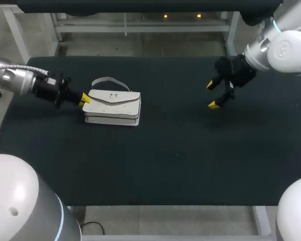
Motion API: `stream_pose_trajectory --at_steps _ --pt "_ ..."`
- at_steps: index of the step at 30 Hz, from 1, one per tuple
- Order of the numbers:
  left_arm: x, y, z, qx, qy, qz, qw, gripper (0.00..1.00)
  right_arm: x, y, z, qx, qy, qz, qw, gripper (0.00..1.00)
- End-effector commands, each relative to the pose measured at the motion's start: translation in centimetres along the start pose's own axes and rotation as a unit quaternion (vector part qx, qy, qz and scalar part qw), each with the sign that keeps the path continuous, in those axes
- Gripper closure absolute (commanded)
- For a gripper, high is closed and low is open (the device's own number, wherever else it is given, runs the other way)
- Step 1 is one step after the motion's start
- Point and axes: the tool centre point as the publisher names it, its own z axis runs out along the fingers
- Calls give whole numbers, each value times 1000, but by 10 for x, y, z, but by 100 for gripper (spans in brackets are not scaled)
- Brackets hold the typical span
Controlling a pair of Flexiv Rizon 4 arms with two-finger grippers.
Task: Pick up the bag, open it, inspect its contents, close it, and place it on the opposite side
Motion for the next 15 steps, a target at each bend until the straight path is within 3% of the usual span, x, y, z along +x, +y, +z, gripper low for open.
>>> stream_pose_trajectory --at_steps 1,15 --pt "0 -3 10 -18 8 3 1000 100 0 0 0 -1 0 0 1000 0" --pt "33 4 77 -27 -12 22 999 100 0 0 0 -1 0 0 1000 0"
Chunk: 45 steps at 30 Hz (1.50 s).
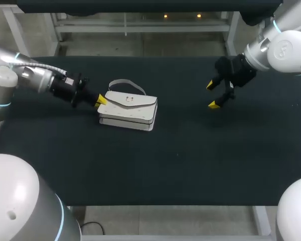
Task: Pick up the bag, open it, inspect its contents, close it, and place it on the opposite side
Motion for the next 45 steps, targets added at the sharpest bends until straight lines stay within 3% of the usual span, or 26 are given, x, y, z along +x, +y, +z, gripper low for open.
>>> stream_pose_trajectory --at_steps 1,8,28,45 --pt "13 -3 27 16 -6 -5 1000 100 0 -1 0 -1 0 0 1000 0" --pt "26 -7 47 48 -1 -7 999 100 0 -1 0 -1 0 0 1000 0" --pt "54 -13 88 60 -7 2 998 100 0 -1 0 -1 0 0 1000 0" --pt "57 -16 105 46 -13 3 999 100 0 -1 0 -1 0 0 1000 0"
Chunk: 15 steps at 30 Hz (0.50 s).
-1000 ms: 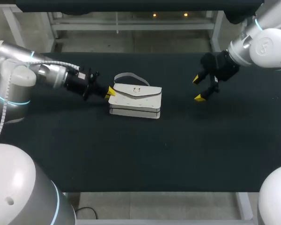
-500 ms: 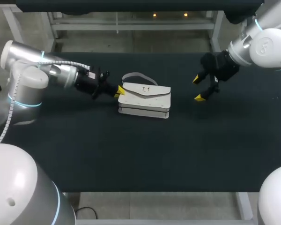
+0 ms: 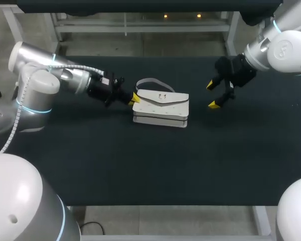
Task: Pick up the bag, open it, inspect its contents, close it, and place it on the opposite side
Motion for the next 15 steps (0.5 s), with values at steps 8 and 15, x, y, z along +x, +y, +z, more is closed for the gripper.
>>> stream_pose_trajectory --at_steps 8,15 --pt "-3 1 0 0 5 -5 1000 100 0 0 0 -1 0 0 1000 0" --pt "0 5 2 -5 7 -1 1000 100 0 0 0 -1 0 0 1000 0"
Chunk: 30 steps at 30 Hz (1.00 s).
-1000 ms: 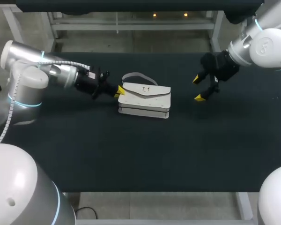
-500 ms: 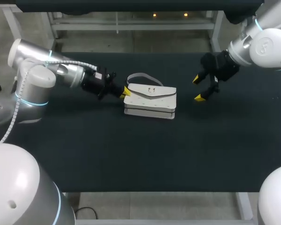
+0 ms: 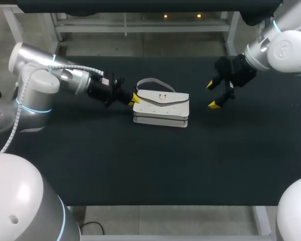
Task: Pick up the bag, open it, inspect its contents, close it, and place it on the opposite side
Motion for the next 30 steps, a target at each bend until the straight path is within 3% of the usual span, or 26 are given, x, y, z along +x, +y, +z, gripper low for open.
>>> stream_pose_trajectory --at_steps 1,3,4,5,7,17,30 --pt "0 3 1 -2 1 3 1000 100 0 0 0 -1 0 0 1000 0" --pt "1 4 1 -3 0 4 1000 100 0 0 0 -1 0 0 1000 0" --pt "1 4 1 -3 0 5 1000 94 0 0 0 -1 0 0 1000 0" --pt "1 4 1 -4 0 5 1000 77 0 0 0 -1 0 0 1000 0" --pt "0 4 0 -4 0 5 1000 0 0 0 0 -1 0 0 1000 0" --pt "2 5 -35 1 7 14 1000 0 0 0 0 -1 0 0 1000 0" --pt "15 -6 -100 -26 -58 109 992 0 10 45 -39 31 -81 -29 996 0"
